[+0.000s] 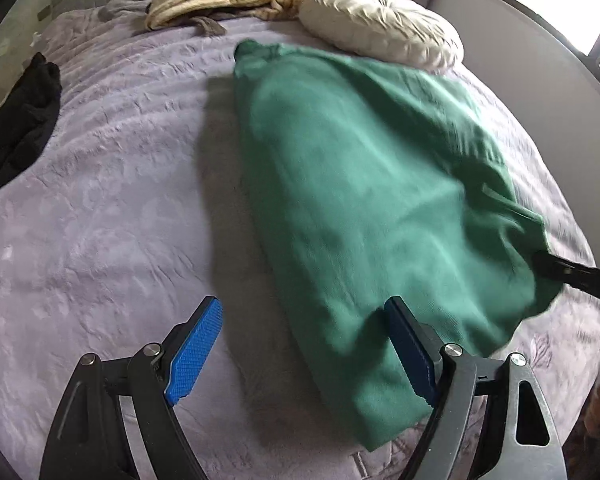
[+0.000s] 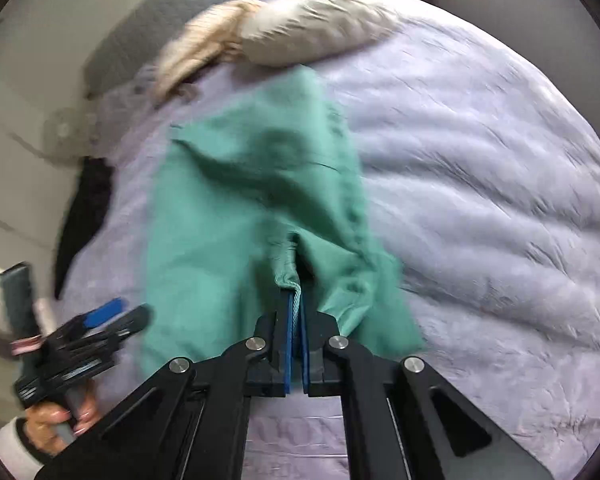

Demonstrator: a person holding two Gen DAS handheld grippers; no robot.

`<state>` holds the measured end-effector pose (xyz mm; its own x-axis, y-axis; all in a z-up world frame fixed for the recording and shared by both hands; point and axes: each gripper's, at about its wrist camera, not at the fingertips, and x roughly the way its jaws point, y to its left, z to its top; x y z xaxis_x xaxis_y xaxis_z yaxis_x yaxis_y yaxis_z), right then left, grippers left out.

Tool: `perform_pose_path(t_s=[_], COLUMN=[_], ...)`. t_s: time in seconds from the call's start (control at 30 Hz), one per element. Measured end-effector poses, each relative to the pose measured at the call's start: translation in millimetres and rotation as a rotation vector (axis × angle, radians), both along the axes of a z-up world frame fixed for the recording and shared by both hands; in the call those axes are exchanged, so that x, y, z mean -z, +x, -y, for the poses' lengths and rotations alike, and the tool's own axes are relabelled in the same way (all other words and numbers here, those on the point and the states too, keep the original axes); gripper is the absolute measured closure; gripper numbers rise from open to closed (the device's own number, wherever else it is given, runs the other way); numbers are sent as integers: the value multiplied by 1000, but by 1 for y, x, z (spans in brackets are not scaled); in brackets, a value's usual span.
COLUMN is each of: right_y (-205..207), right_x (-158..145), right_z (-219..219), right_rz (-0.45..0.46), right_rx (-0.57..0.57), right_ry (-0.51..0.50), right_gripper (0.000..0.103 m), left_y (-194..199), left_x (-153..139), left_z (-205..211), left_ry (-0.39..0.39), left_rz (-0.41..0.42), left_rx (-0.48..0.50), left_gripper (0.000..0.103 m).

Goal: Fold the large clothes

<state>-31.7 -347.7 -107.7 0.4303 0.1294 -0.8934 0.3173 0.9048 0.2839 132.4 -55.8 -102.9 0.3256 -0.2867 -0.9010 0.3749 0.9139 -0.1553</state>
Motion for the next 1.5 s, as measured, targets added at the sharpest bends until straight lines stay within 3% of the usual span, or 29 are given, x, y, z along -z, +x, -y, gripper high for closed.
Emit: perform_pose_path(t_s=[0.07, 0.1, 0.17, 0.27, 0.37, 0.4, 0.43, 0.47, 0.5, 0.67, 0.7, 0.73, 0.9, 1.1, 1.37, 1.4, 1.47, 1.5], right_y=[-20, -30, -38, -50, -50, -43, -33, -22, -4, 65, 82, 93, 116, 111, 78, 75, 70, 68], right_x=[23, 46, 62, 45, 12, 3, 0, -3, -5, 12, 21, 29, 44, 80, 53, 51, 50, 50], right_z=[19, 34, 47, 58, 73, 76, 78, 79, 79, 70, 67, 61, 64, 106, 115, 116, 116, 116], right_rz=[-50, -102, -131, -62, 41, 66, 77, 82, 96, 80, 47, 24, -17, -99, -76, -76, -83, -87], right_rx=[47, 96, 124, 150, 171, 149, 128, 110, 79, -14, -37, -50, -60, 80, 81, 76, 65, 62], right_ry=[22, 100, 168, 228, 203, 206, 206, 201, 194, 205, 202, 195, 109, 174, 207, 227, 259, 269], right_gripper=[99, 100, 100, 98, 89, 69, 38, 30, 30, 41, 59, 89, 95, 95, 94, 91, 66, 38], left_y=[-6, -9, -15, -17, -16, -16, -16, -17, -17, -17, -18, -18, -19, -19, -17, -16, -14, -13], left_x=[9, 12, 16, 18, 20, 21, 21, 21, 21, 22, 22, 22, 26, 25, 13, 11, 4, 2], left_z=[-1, -1, -1, 0, 0, -1, 0, 1, 1, -2, -2, -2, -3, -4, 0, 0, -2, -4], left_ry=[-2, -4, -4, -7, -18, -19, -19, -17, -15, -20, -21, -21, -40, -25, 8, 5, -26, -41], left_rz=[-16, -20, -29, -28, -44, -45, -44, -41, -41, -47, -48, -47, -56, -57, -86, -89, -105, -112], left_rx=[7, 11, 25, 22, 11, 8, 7, 7, 5, -15, -18, -21, -37, -49, -70, -73, -83, -88], left_gripper=[9, 8, 8, 8, 8, 8, 8, 8, 8, 8, 8, 8, 8, 4, 5, 5, 5, 5])
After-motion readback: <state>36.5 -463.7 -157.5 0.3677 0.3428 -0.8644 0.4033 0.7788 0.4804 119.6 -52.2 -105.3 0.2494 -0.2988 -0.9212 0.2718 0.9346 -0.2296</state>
